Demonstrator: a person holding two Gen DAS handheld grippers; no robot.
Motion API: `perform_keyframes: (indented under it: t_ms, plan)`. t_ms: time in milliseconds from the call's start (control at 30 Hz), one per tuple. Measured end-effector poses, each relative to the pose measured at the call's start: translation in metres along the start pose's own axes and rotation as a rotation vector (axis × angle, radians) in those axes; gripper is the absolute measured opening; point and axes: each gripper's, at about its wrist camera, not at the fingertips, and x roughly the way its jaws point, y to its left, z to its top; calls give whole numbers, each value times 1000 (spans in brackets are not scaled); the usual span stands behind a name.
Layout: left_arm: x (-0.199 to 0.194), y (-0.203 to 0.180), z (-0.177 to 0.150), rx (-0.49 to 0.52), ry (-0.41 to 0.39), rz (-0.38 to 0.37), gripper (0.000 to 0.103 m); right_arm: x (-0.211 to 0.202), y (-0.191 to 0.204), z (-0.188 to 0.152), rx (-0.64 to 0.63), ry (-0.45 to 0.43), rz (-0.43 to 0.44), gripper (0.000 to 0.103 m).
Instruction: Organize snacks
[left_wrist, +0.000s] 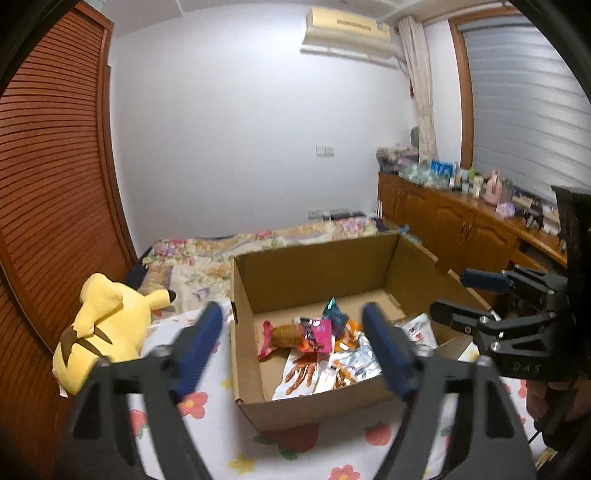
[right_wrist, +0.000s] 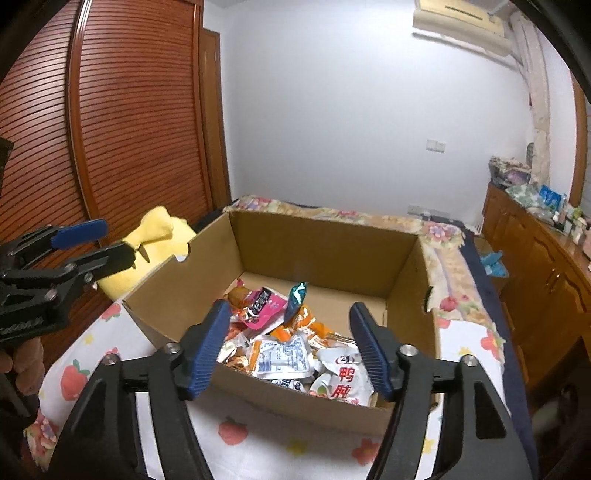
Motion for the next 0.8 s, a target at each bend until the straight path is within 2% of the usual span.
perform_keyframes:
  t_ms: [67,167,333,500,800]
  plan:
    - [-8,0,0,0,-18,1,92,-9,1,0,4,-20,-6,81]
    - [-20,-3,1,-4,-40,20,94,-21,2,0,10,-52,-16,89]
    - [-40,-9,1,4,-78,37,101,-41,6,2,14,-92,-46,94]
    - [-53,-13,-2,10,-72,24,102,-57,11,0,11,-120,-73,95]
    - [-79,-26,-12,21,-90,45,102,-89,18,-10,33,-172,-124,97]
